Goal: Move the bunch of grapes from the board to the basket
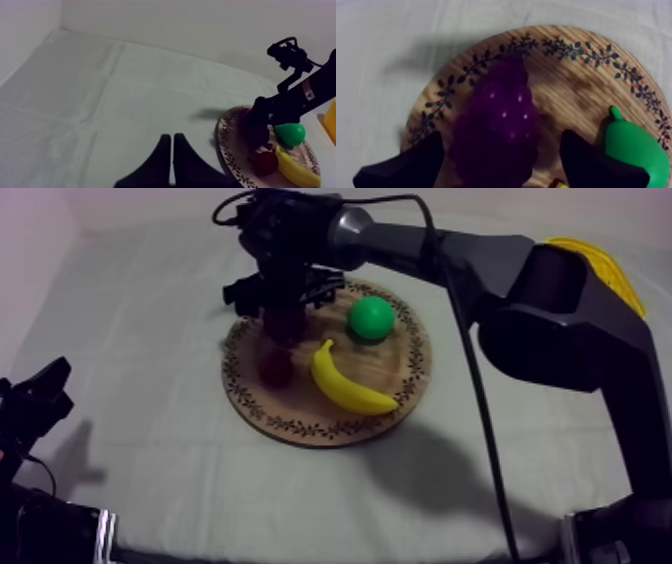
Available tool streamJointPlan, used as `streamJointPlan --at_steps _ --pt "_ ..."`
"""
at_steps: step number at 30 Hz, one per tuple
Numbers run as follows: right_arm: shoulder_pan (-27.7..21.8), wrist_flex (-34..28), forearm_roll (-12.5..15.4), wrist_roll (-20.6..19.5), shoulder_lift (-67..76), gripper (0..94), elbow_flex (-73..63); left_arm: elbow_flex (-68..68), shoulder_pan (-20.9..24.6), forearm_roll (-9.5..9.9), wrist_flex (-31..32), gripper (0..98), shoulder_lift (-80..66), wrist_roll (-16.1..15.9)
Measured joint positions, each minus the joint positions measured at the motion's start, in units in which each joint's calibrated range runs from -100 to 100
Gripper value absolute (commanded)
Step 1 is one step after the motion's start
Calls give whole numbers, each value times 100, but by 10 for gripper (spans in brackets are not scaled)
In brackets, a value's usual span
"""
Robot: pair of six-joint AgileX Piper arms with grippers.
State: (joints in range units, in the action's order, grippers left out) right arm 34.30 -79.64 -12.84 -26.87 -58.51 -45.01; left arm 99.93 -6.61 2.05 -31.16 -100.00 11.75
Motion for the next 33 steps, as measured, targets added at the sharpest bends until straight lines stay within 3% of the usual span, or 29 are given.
streamJointPlan --at_steps 6,11,15,24,33 --pt "-50 176 40 -39 -311 600 -245 0 0 0 0 1 0 0" --pt "-55 372 130 12 -454 376 -291 0 0 0 0 1 0 0" --pt "-55 505 156 19 -445 288 -252 0 0 0 0 1 0 0" --pt "-77 508 40 146 122 270 229 0 0 0 0 1 0 0" --pt "-348 795 -345 340 1484 262 1337 0 0 0 0 1 0 0"
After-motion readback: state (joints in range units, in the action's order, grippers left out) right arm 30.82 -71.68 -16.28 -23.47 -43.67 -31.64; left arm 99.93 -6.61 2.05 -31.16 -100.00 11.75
